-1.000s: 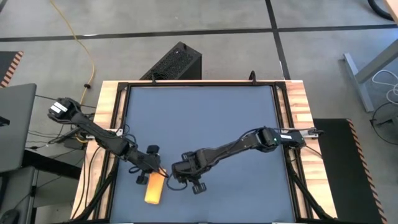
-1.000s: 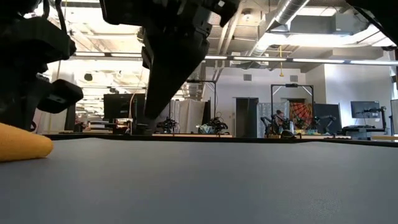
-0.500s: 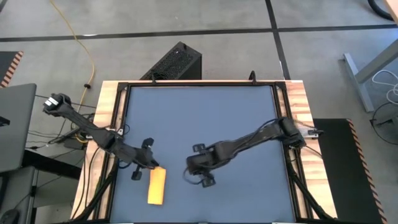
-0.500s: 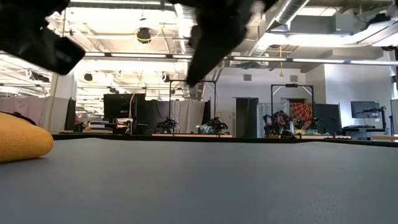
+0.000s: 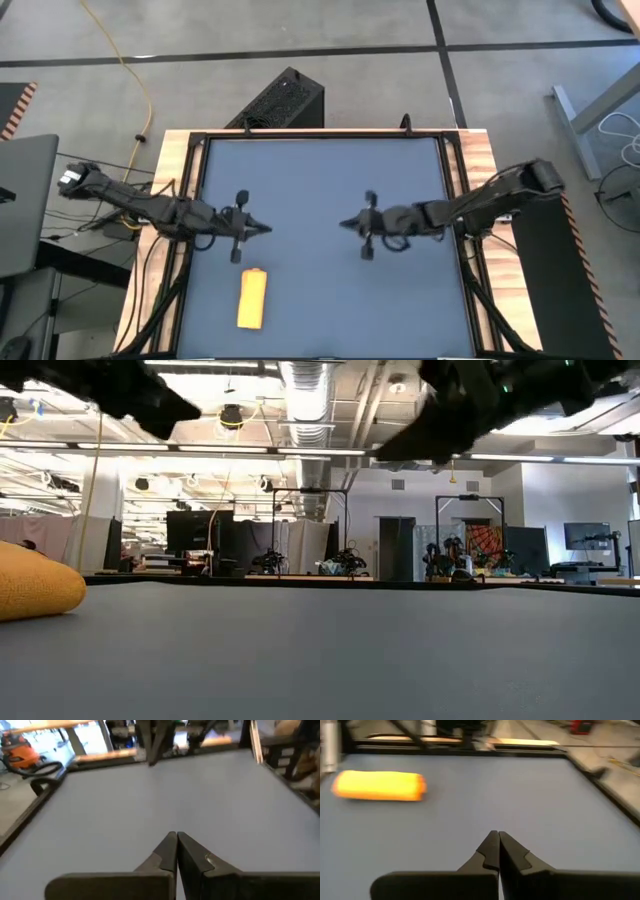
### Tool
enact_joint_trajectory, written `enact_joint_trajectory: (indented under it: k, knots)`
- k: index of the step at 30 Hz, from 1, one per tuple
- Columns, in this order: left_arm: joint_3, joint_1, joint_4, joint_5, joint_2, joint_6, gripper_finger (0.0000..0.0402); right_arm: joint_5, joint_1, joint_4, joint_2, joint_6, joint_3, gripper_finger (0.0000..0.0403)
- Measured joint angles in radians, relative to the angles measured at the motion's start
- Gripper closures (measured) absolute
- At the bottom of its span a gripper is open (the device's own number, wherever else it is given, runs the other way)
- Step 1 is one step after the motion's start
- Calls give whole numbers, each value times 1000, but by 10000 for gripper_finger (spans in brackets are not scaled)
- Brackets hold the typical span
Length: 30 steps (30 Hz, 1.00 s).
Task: Roll towel
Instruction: Return to Home Position
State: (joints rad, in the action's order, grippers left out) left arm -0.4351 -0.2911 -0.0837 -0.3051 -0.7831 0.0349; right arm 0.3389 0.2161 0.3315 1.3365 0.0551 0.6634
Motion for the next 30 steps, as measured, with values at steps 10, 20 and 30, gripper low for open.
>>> enact_joint_trajectory:
  k: [10, 20, 30]
  knots:
    - [91, 170, 5, 169, 153, 10, 401, -47, -112, 62, -433, 16, -331, 383]
    - [364, 345, -280, 321, 277, 15, 401, -219, -370, 360, -607, 128, -641, 384]
    - [424, 555, -275, 554, 308, -12, 401, -343, -481, 182, -597, 159, -655, 379]
